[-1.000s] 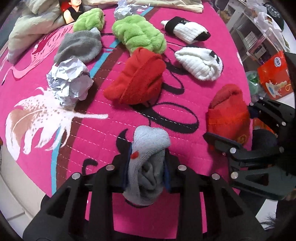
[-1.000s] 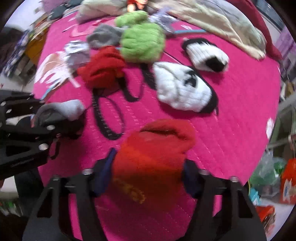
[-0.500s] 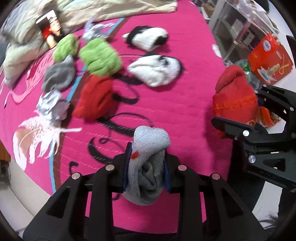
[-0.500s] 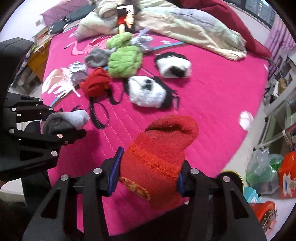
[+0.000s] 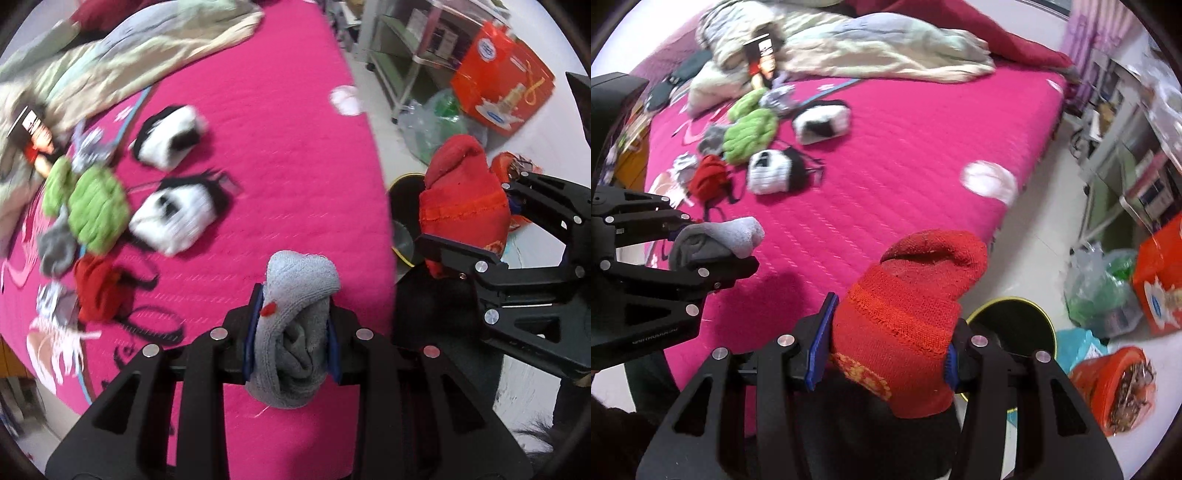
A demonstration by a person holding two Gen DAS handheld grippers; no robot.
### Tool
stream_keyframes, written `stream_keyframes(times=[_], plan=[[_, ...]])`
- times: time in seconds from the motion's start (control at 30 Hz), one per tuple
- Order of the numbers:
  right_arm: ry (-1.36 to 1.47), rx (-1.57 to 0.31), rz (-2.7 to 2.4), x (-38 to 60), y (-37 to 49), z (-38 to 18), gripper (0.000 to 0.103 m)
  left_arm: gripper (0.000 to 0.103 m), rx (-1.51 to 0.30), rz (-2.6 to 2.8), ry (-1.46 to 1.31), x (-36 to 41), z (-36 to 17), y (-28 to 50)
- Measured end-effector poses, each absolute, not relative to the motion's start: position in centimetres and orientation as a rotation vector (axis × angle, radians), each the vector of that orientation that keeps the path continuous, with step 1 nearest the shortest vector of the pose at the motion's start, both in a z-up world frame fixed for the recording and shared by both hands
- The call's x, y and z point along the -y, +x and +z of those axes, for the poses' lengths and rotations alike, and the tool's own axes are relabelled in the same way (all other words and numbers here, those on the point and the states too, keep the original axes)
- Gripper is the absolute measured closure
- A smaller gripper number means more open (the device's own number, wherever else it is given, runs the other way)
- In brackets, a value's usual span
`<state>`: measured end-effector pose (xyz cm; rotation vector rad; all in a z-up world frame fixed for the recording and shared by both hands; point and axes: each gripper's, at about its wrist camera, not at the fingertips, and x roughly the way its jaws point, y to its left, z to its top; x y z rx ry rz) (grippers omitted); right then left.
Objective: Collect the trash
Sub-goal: 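Carry the grey and red socks with both grippers over the black bin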
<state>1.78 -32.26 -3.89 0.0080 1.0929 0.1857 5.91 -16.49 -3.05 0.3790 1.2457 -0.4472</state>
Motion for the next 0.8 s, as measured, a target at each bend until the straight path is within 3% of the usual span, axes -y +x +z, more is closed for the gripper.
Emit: stream_keyframes(times=[0.8], plan=[[0.253, -1.091, -0.177, 49.6, -4.6, -7.0, 0.057, 0.073, -1.243, -0.730, 0.558, 34.7, -6.7, 4.7]])
